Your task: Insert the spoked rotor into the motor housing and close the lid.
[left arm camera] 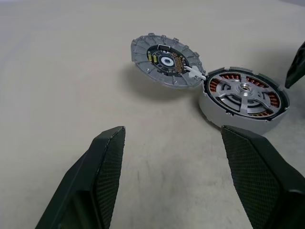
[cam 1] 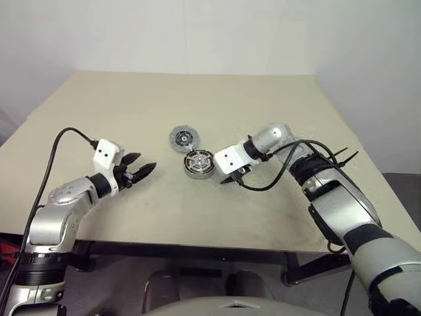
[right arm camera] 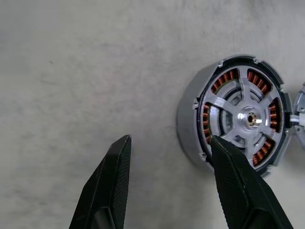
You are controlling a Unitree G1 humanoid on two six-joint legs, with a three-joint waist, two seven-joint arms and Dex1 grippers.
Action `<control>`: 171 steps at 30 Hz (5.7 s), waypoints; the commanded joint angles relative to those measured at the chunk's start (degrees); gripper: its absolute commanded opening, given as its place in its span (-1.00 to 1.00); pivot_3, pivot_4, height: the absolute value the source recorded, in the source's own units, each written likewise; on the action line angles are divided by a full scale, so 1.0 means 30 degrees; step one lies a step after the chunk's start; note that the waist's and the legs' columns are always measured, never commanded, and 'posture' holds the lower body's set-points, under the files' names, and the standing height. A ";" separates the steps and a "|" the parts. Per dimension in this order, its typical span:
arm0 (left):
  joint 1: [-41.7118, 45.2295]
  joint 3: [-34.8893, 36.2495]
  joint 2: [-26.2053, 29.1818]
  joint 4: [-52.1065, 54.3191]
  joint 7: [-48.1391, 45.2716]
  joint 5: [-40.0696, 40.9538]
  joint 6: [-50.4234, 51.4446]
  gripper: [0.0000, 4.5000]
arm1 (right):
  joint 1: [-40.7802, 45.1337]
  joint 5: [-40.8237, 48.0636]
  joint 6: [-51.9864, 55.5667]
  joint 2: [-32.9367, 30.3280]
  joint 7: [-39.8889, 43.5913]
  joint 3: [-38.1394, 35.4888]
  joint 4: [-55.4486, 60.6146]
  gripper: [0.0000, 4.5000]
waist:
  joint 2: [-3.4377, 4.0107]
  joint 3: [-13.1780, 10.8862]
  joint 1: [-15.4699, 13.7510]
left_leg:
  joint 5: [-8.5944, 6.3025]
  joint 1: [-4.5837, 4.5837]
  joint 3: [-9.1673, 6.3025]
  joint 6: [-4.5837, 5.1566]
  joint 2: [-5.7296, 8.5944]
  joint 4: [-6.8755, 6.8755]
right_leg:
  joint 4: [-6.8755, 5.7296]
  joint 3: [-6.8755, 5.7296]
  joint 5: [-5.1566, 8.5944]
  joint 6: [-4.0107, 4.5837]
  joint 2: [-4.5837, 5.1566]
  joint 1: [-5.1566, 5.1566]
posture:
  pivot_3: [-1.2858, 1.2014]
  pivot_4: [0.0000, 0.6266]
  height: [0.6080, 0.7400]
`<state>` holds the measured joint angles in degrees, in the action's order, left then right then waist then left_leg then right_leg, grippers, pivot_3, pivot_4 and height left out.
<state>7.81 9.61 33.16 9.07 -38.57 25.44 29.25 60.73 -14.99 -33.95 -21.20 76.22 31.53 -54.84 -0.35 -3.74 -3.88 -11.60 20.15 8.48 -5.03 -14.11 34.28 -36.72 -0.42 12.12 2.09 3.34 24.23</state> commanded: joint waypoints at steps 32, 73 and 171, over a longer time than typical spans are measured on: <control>-0.0428 0.0933 -0.0102 0.0846 0.0650 0.0099 -0.0669 0.51 | 0.2626 -0.3775 -0.2390 0.1488 -0.2716 0.0413 -0.3994 -0.82 | 0.0007 -0.0004 0.0045 | -0.0006 -0.0027 0.0000 0.0010 -0.0011 0.0001 | -0.0032 -0.0006 -0.0001 0.0019 -0.0001 -0.0007 | 0.03 -1.00 1.00; -0.3470 0.0712 -0.2115 0.3057 0.2387 -0.0119 -0.1364 0.51 | 0.1506 0.2204 3.9064 0.4411 -0.2341 -0.3758 0.8944 -1.00 | 0.0034 -0.0021 -0.0194 | 0.0049 -0.0036 -0.0006 -0.0074 -0.0194 -0.0038 | -0.0014 -0.0175 0.0005 0.0132 -0.0056 -0.0032 | 0.03 -1.00 1.00; 0.3841 -0.1285 0.0138 -0.2505 -0.1024 -0.0987 0.0908 0.51 | -0.6286 1.0743 3.0332 0.0839 -1.4029 -1.1212 1.4033 -0.98 | 0.0015 0.0001 -0.0546 | 0.0273 -0.0035 -0.0107 -0.0373 0.0032 -0.0166 | -0.0025 -0.0063 0.0002 0.0003 0.0011 -0.0097 | 0.03 -1.00 1.00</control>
<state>19.09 4.37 32.73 -0.74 -41.67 22.47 32.95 38.55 14.24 55.20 -18.98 33.91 0.11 -17.14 -0.30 -3.74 -5.51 -10.78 20.02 8.16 -6.14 -14.01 33.79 -36.80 -0.62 12.13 2.10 3.37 23.94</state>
